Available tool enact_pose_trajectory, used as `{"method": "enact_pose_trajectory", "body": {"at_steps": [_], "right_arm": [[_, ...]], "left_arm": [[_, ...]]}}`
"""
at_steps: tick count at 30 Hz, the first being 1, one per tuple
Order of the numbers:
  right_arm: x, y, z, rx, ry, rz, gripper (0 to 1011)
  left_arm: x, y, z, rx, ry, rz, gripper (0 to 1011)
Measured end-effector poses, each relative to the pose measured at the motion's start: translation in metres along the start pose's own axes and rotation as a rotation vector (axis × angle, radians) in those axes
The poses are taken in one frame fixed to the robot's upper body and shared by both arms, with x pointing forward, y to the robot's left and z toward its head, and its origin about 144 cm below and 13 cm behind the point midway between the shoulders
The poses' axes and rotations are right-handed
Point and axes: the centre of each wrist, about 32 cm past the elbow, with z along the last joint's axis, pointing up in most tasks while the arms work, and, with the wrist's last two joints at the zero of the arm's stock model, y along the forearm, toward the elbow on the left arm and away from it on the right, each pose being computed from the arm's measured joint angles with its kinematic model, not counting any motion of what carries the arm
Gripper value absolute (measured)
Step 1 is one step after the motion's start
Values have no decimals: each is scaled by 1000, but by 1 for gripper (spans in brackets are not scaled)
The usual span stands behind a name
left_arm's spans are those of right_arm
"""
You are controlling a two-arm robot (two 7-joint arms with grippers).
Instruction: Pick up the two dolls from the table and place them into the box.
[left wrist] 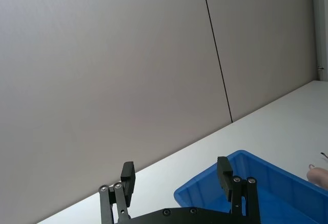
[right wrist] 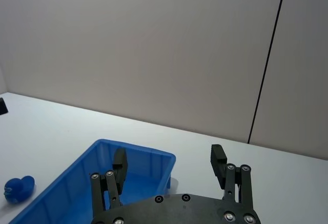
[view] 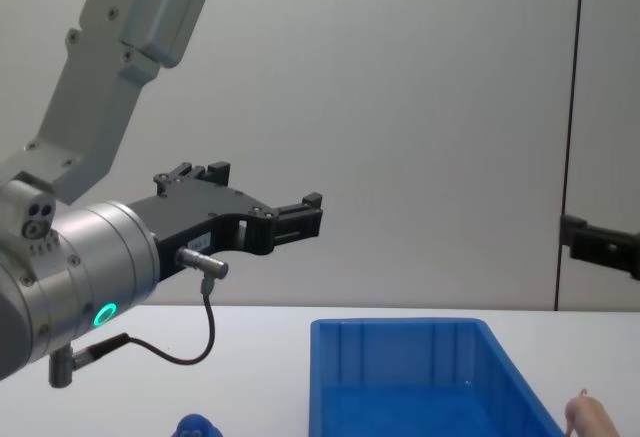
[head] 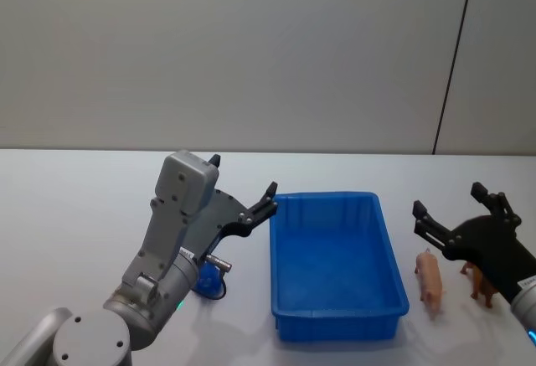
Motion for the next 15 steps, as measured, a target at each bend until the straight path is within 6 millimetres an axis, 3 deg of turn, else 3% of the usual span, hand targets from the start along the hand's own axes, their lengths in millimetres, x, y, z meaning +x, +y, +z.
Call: {"method": "enact_pose_trajectory", "body": {"at_steps": [15], "right_arm": [[26, -11, -13, -118, -11, -35, 1001]], "left_arm": [[0, 0, 0, 0, 0, 0, 1002]]}}
